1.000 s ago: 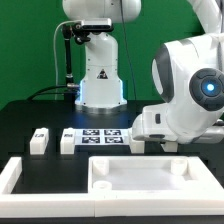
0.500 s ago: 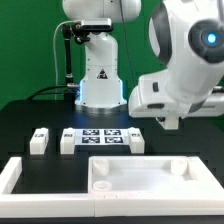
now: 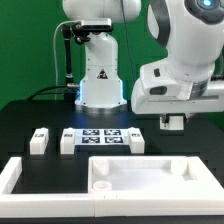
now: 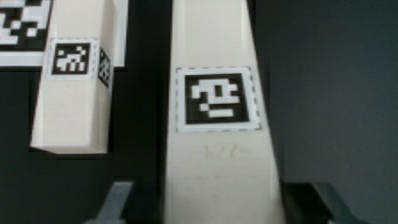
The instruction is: Assemble desk
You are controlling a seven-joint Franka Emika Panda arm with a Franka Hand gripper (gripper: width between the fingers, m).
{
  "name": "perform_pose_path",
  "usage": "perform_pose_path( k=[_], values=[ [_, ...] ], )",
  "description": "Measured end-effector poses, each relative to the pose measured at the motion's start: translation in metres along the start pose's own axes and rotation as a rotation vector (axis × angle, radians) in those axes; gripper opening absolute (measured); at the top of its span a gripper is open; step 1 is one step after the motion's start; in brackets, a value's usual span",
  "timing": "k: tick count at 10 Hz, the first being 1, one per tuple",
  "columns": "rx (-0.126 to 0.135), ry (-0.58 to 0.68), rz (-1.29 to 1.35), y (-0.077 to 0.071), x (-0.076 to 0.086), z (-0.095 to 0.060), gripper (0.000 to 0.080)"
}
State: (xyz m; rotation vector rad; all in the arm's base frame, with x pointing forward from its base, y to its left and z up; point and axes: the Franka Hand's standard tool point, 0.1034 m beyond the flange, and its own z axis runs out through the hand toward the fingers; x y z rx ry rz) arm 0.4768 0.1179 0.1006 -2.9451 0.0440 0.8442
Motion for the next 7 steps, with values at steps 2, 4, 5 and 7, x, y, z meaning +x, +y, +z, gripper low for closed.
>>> perform_pose_path(
  k=[2, 4, 5, 7],
  values=[
    [0.019, 0.143, -0.027, 0.014, 0.006, -0.064, 0.029],
    [0.02, 0.326, -0.031, 0.011, 0.012, -0.06, 0.029],
    [0.021, 0.366, -0.031, 0.012, 0.012, -0.061, 0.029],
    [0.015, 0.516, -0.054, 0.007, 0.019, -0.089, 0.029]
  ],
)
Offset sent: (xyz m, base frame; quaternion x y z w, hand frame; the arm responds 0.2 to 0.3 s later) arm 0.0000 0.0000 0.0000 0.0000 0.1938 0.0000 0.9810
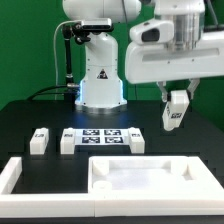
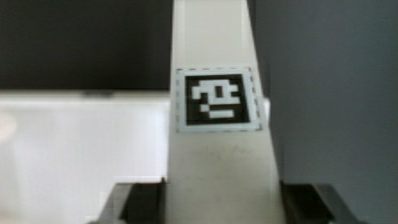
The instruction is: Assemble desk
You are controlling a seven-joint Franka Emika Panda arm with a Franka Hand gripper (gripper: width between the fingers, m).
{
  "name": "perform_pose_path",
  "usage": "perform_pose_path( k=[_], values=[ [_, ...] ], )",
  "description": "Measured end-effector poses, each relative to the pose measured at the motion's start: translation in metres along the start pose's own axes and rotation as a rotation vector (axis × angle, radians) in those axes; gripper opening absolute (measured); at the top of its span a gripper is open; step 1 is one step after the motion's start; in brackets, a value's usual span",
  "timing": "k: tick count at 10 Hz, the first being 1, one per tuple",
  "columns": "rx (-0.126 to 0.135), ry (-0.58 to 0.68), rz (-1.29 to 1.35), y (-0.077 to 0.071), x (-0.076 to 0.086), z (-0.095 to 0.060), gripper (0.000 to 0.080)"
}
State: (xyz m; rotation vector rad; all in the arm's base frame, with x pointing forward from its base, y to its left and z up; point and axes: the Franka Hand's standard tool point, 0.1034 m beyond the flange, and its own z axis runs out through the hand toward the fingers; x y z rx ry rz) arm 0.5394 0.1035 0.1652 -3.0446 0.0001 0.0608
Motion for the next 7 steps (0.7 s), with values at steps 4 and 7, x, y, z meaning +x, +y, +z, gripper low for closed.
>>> perform_pose_path(
  k=[4, 7],
  values=[
    [0.017, 0.304, -0.009, 0.002, 0.042, -0.052, 0.029],
    [0.026, 0.475, -0.016, 0.001, 0.047, -0.051, 0.029]
  ],
)
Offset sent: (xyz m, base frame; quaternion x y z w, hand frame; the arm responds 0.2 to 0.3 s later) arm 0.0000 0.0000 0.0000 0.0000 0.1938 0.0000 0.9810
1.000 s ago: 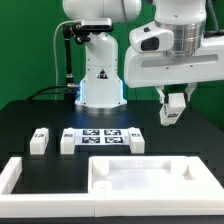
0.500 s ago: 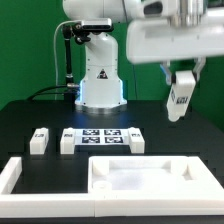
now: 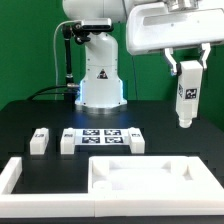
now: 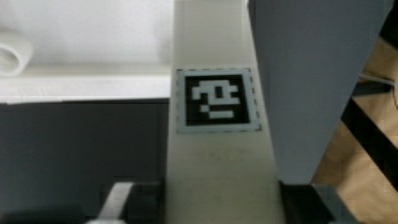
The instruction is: Assemble desk
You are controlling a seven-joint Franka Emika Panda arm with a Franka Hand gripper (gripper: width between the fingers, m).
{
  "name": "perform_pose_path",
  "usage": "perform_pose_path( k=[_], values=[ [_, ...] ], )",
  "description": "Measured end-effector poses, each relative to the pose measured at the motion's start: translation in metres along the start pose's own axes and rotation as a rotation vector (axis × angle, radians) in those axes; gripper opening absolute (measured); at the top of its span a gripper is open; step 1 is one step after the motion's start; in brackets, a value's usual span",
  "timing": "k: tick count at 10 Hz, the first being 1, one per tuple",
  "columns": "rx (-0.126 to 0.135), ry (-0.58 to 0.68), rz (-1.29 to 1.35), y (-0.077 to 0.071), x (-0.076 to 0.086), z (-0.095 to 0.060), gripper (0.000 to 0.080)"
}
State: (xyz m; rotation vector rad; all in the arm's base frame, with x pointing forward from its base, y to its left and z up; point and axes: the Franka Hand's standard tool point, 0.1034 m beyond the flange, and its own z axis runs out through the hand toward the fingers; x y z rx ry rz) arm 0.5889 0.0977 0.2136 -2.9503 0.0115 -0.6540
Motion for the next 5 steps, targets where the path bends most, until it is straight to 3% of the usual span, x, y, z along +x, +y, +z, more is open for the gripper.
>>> perform_pose_path(
  k=[3, 5],
  values=[
    [0.021, 0.217, -0.02, 0.0, 0.03, 0.021, 0.029],
    [0.017, 0.236, -0.041, 0.002, 0.029, 0.028, 0.029]
  ],
)
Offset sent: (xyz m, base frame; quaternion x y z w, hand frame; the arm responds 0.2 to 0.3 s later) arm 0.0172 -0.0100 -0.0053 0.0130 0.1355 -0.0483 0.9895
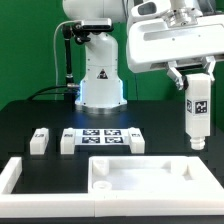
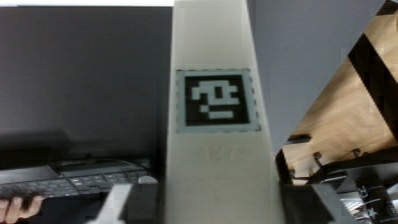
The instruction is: Assemble desk
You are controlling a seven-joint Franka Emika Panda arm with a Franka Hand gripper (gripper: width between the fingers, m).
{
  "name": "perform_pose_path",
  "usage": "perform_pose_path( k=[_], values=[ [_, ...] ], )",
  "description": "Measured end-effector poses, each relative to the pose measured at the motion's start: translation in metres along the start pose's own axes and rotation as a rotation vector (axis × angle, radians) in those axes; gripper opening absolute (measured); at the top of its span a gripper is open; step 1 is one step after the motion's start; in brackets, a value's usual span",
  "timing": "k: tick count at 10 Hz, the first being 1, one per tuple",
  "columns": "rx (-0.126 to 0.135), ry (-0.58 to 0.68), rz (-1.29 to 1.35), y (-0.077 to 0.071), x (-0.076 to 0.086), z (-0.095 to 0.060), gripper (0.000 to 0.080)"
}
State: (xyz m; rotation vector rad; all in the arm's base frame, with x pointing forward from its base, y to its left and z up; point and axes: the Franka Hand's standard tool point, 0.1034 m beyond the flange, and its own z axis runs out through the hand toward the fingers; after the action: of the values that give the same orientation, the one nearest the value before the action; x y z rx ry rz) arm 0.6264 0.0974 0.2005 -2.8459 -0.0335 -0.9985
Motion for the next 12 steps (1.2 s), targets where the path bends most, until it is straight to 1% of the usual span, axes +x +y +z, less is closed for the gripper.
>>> perform_pose_path(
  k=[2, 3, 4, 5, 9, 10, 11, 12],
  values=[
    [-0.002, -0.003, -0.029, 0.002, -0.002, 0.001, 0.029],
    [-0.014, -0.019, -0.118, 0.011, -0.012, 0.006, 0.029],
    [-0.017, -0.041, -0.18, 0.011, -0.012, 0.011, 0.029],
    [-0.021, -0.048, -0.22, 0.009, -0.007, 0.013, 0.029],
    [-0.023, -0.051, -0.222, 0.011, -0.009, 0.016, 0.029],
    [-0.023, -0.054, -0.216, 0.014, -0.005, 0.02, 0.029],
    [-0.013, -0.055, -0.206, 0.007, 0.0, 0.027, 0.029],
    [-0.003, -0.056, -0.209, 0.001, -0.003, 0.034, 0.029]
  ],
)
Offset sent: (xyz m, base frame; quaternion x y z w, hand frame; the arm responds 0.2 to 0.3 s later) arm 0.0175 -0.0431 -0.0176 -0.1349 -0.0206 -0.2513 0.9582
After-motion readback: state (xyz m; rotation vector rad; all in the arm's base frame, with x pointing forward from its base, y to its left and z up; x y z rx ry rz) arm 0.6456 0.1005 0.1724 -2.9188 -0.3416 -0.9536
